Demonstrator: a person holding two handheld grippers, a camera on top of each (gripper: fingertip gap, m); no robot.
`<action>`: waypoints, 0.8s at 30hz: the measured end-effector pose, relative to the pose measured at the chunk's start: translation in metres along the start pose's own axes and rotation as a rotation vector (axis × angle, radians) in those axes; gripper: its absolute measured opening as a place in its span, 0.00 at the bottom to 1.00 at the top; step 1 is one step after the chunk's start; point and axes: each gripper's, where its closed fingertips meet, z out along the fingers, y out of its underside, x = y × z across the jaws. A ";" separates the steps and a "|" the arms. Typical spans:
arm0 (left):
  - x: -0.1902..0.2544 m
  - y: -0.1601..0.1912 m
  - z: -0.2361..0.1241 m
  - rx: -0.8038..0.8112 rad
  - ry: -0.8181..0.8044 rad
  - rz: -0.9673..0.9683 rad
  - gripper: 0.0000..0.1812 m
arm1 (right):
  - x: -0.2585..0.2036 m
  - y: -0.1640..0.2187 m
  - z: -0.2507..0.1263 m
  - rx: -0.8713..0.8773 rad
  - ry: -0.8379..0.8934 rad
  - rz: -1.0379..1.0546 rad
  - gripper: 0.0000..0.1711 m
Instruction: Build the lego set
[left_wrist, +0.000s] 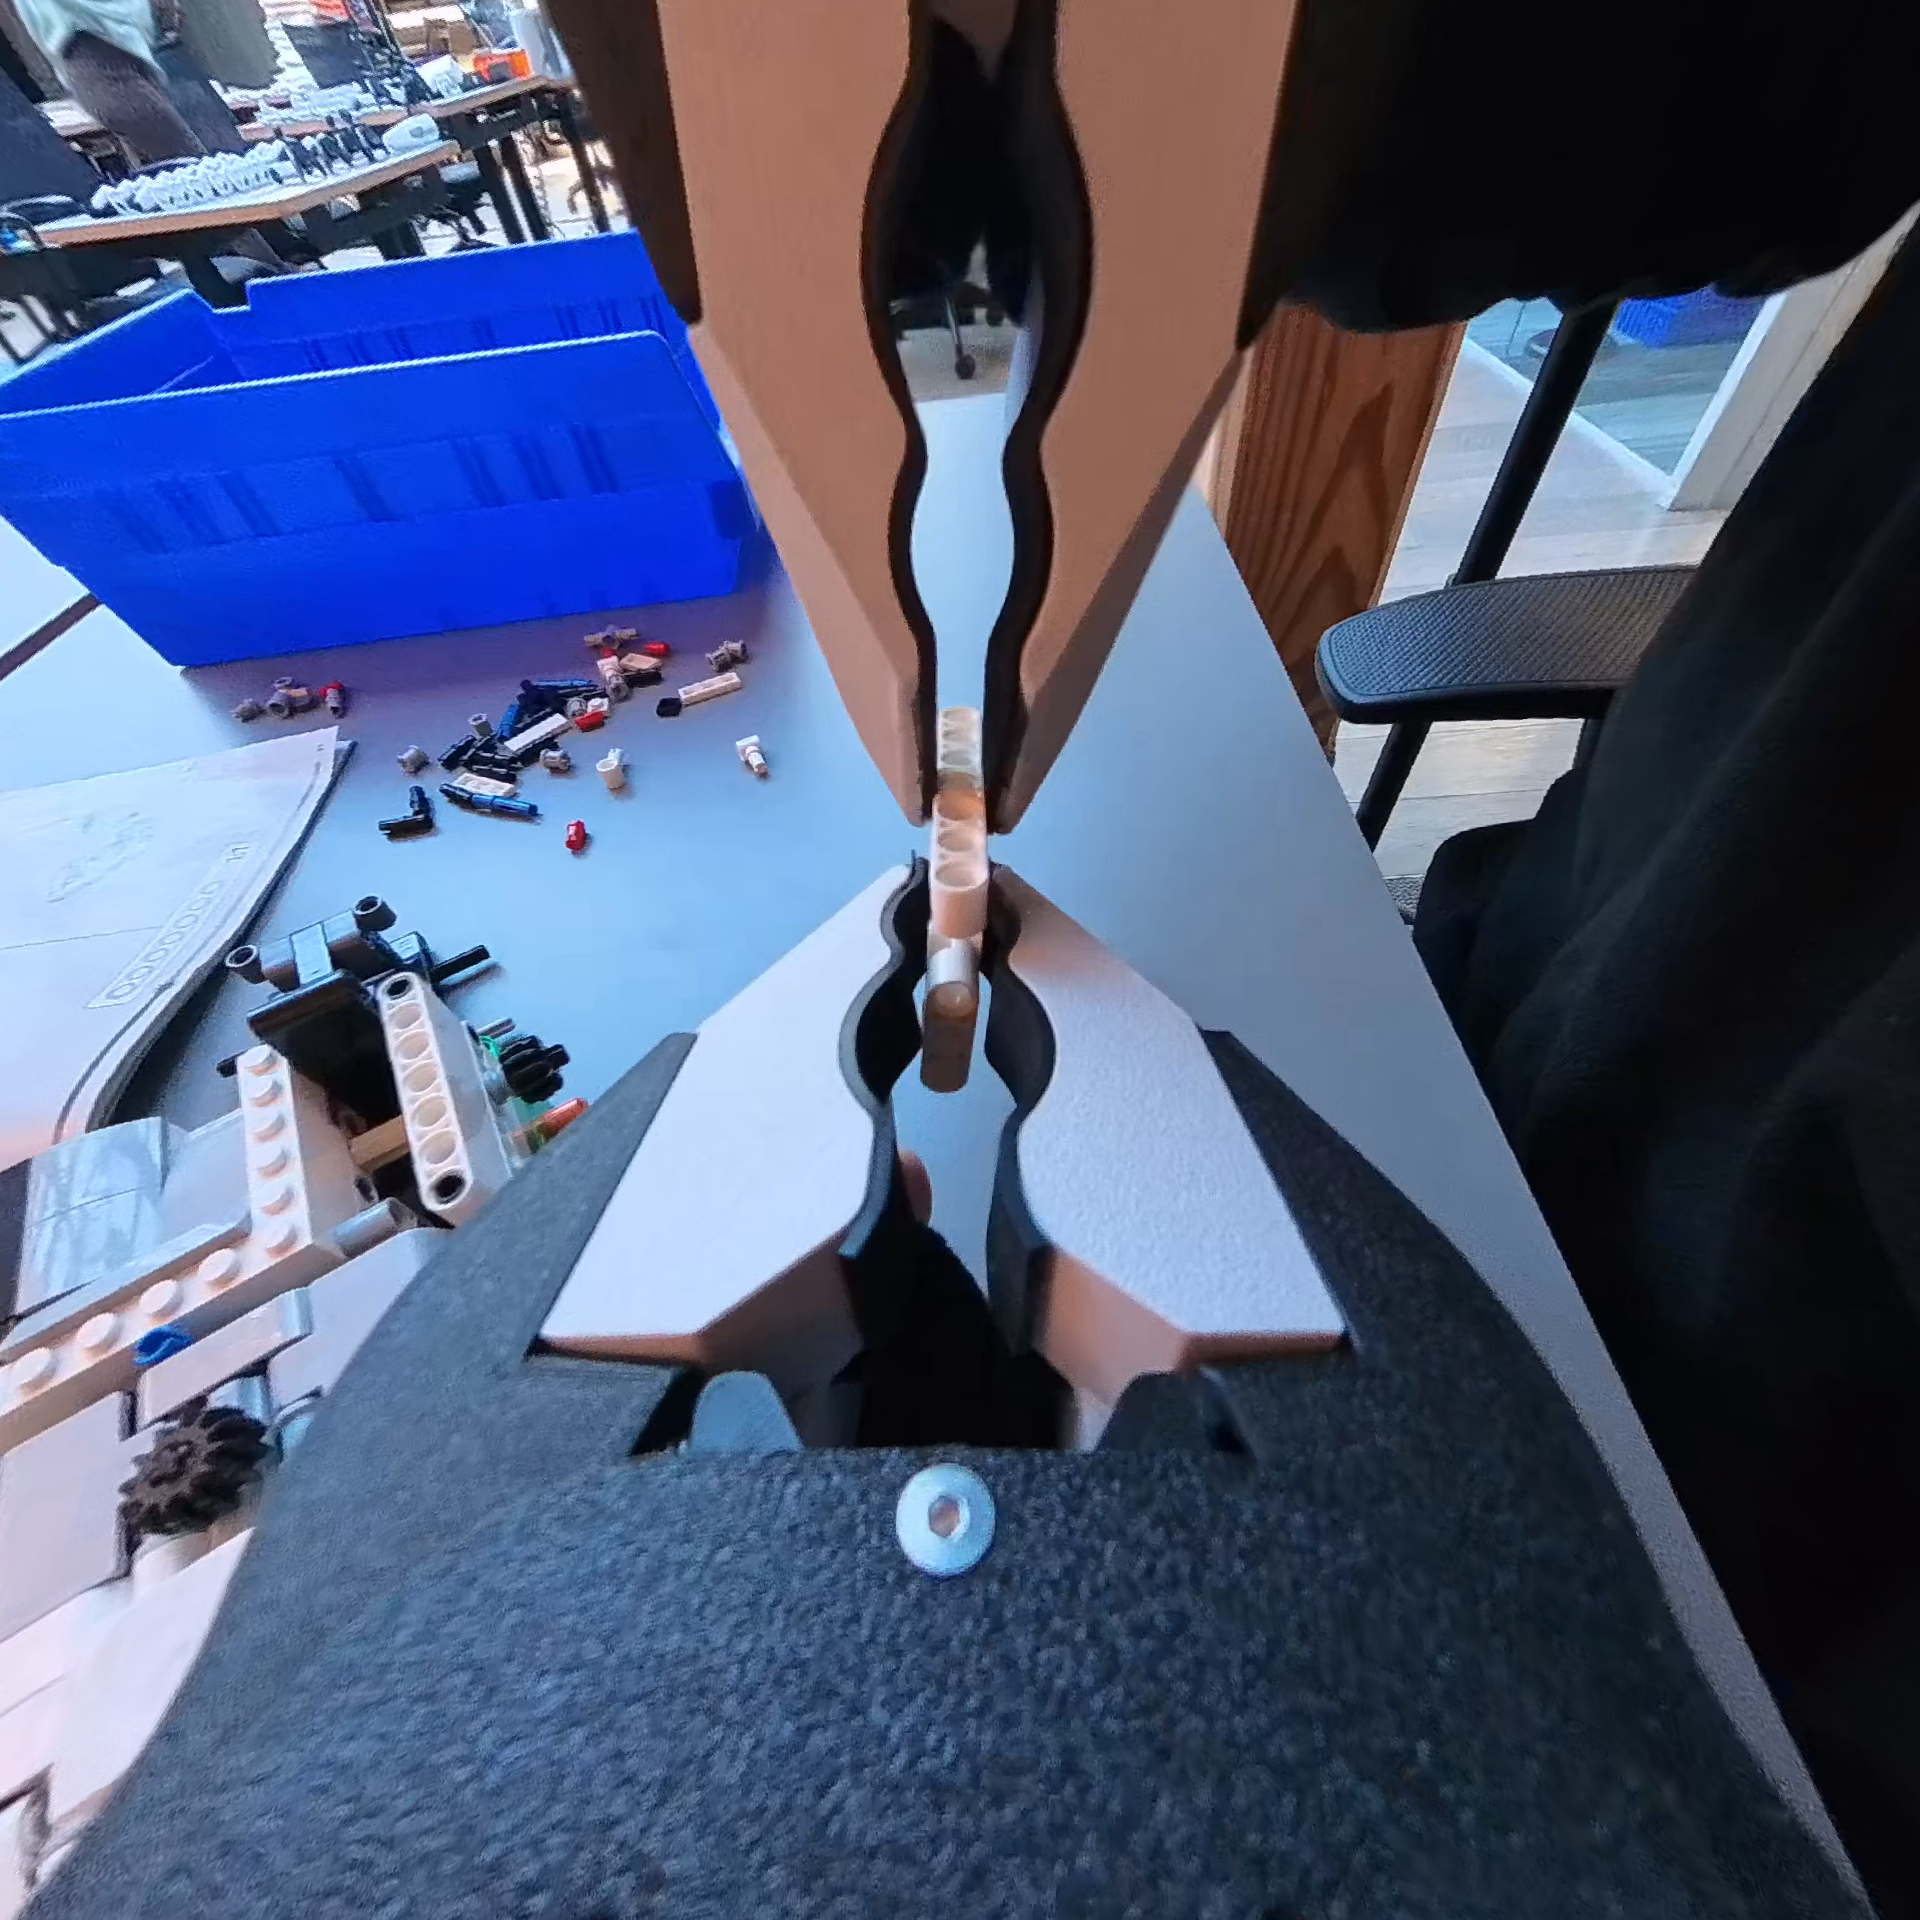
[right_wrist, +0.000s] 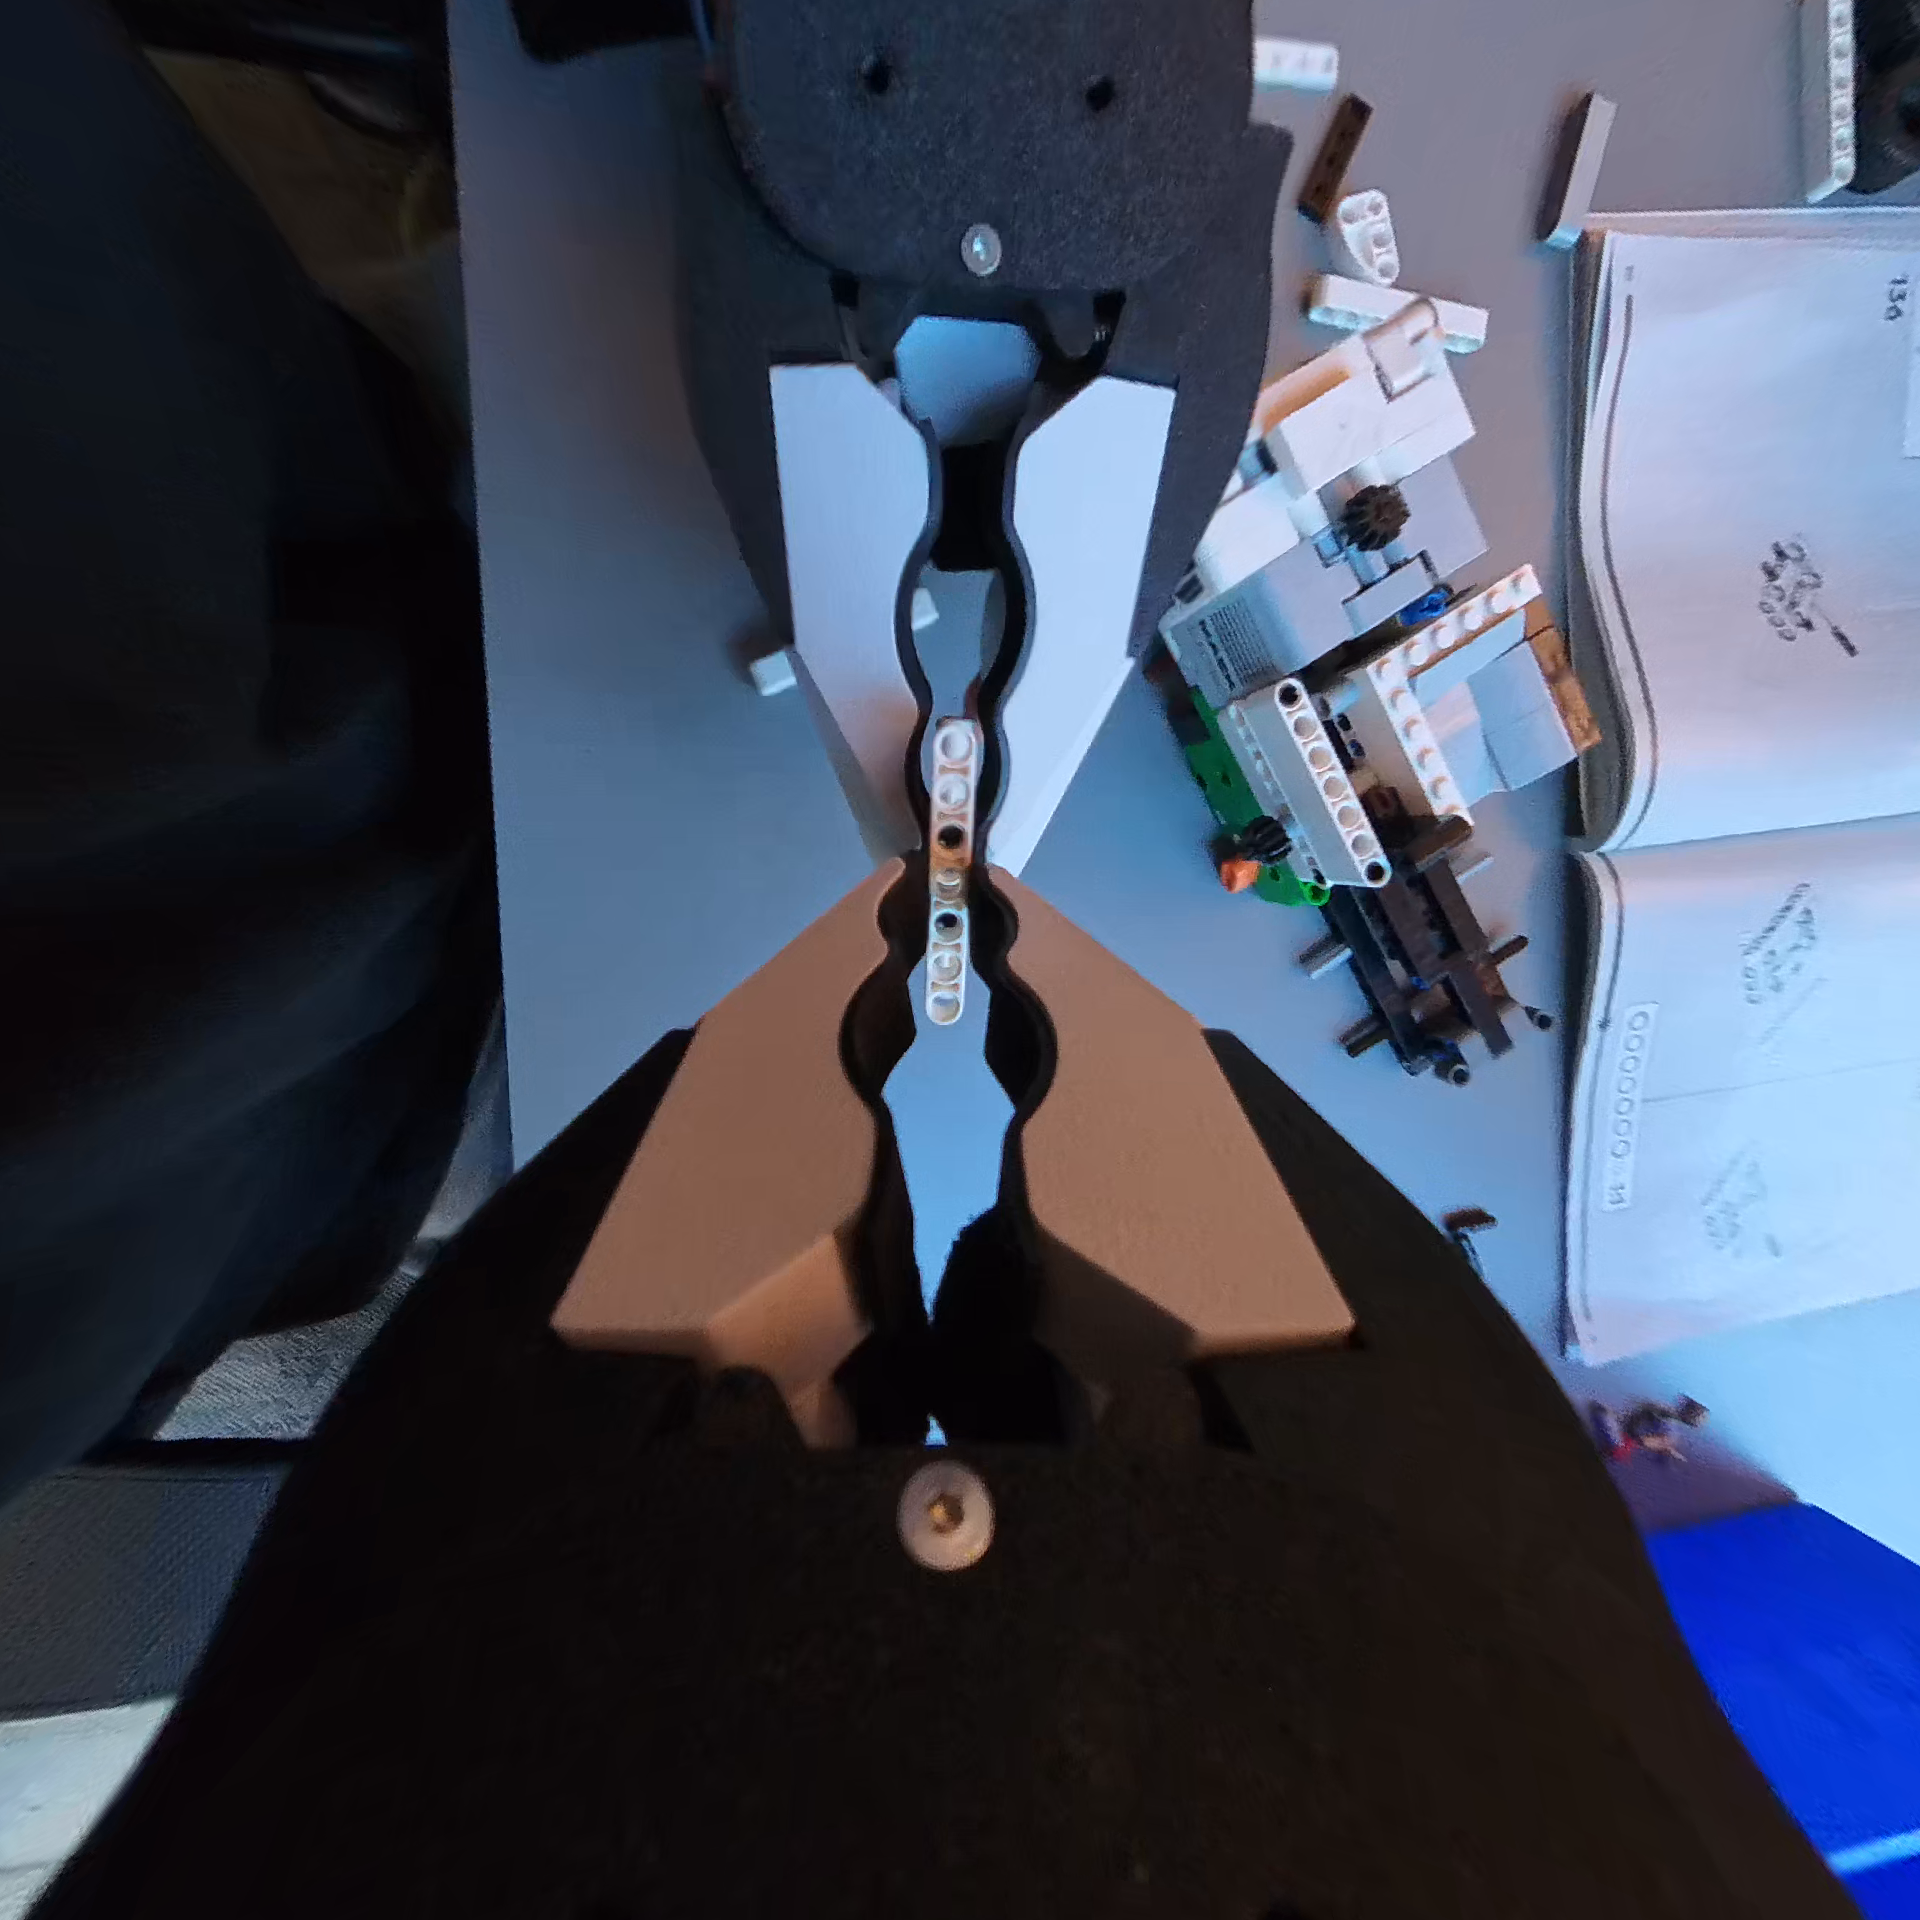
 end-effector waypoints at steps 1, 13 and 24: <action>0.000 0.000 0.000 -0.003 0.005 -0.004 0.02 | -0.001 0.000 0.000 0.024 -0.016 0.018 0.04; 0.005 -0.007 -0.002 0.045 0.105 -0.170 0.03 | 0.000 -0.003 0.002 0.181 -0.174 0.142 0.04; -0.006 -0.042 -0.025 0.235 -0.009 -0.047 0.03 | 0.026 -0.021 -0.055 0.612 -0.189 0.425 0.14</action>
